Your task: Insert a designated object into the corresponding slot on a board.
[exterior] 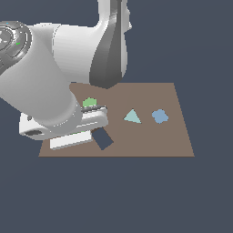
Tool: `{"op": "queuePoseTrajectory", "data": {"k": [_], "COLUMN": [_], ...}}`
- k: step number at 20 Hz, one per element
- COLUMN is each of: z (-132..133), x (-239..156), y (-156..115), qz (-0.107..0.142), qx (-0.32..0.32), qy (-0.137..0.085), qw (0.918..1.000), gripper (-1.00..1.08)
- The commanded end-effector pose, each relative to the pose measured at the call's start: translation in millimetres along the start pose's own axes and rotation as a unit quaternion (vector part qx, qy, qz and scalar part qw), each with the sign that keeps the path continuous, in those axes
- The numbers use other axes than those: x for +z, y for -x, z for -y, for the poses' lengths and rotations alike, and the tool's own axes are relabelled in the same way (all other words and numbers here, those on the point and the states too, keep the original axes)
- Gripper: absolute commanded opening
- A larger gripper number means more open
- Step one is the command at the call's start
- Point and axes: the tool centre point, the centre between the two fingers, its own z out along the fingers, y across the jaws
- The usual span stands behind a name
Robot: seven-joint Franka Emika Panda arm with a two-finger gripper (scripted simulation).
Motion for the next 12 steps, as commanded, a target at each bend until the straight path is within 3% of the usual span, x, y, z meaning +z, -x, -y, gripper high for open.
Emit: {"op": "queuePoseTrajectory", "data": {"k": [1,6,12], "z": [-18,-43,-53], "x": [-1,-1,-1], "y": [3,11,16], "qz": [0.000,0.000,0.000], "qx": [0.038,0.090,0.112], "qy": [0.000,0.000,0.000], "qw": [0.9993,0.9960,0.9937], "gripper": [-1.00,-1.00,-1.00]}}
